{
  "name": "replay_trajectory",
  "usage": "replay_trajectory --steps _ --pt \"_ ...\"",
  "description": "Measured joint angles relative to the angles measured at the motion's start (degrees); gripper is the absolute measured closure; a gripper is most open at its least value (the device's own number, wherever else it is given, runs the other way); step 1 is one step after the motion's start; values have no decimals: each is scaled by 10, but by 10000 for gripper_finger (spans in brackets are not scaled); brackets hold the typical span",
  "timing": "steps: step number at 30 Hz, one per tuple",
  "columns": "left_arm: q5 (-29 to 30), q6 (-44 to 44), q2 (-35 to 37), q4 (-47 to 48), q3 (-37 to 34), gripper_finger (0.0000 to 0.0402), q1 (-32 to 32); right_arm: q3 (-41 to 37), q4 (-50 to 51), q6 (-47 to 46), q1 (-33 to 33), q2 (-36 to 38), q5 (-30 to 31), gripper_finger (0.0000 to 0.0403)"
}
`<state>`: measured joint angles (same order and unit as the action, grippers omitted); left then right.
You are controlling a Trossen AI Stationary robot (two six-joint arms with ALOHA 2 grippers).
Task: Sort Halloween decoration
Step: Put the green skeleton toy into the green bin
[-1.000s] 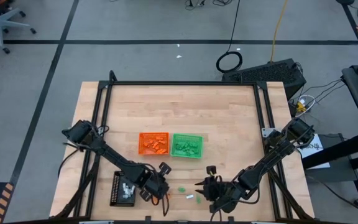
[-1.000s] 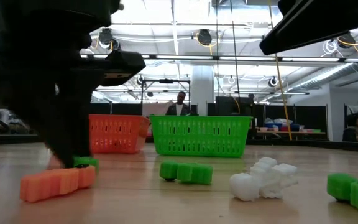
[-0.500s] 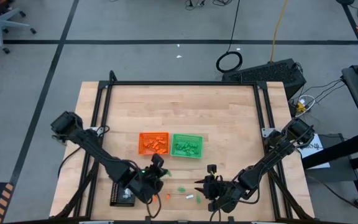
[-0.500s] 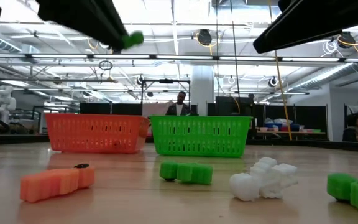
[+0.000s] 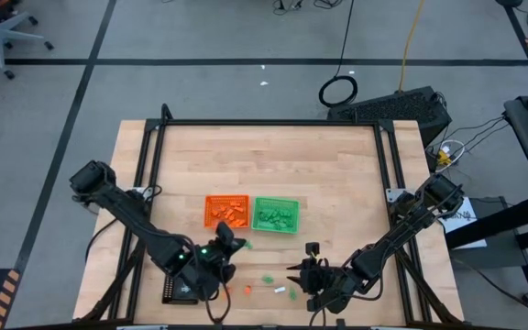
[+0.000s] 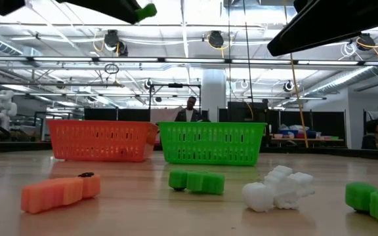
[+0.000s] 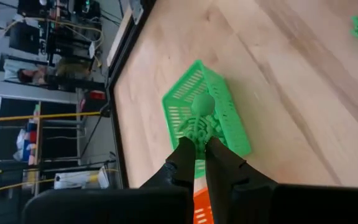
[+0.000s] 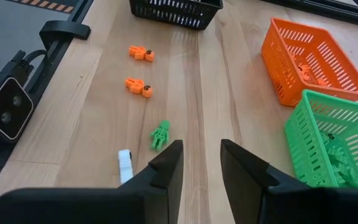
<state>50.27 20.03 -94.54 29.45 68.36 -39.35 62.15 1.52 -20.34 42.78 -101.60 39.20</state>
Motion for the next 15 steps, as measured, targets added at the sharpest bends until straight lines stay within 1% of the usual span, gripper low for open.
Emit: replay_trajectory --steps 4,7,10,15 --pt "15 -2 1 -5 0 385 -12 0 0 0 -5 0 0 312" --pt "47 -21 1 -5 0 385 -21 0 0 0 -9 0 0 312" --pt "75 -76 1 -6 0 385 -26 0 -1 0 -11 0 0 312" --pt "77 -175 1 -6 0 385 -28 0 -5 0 -12 0 0 312"
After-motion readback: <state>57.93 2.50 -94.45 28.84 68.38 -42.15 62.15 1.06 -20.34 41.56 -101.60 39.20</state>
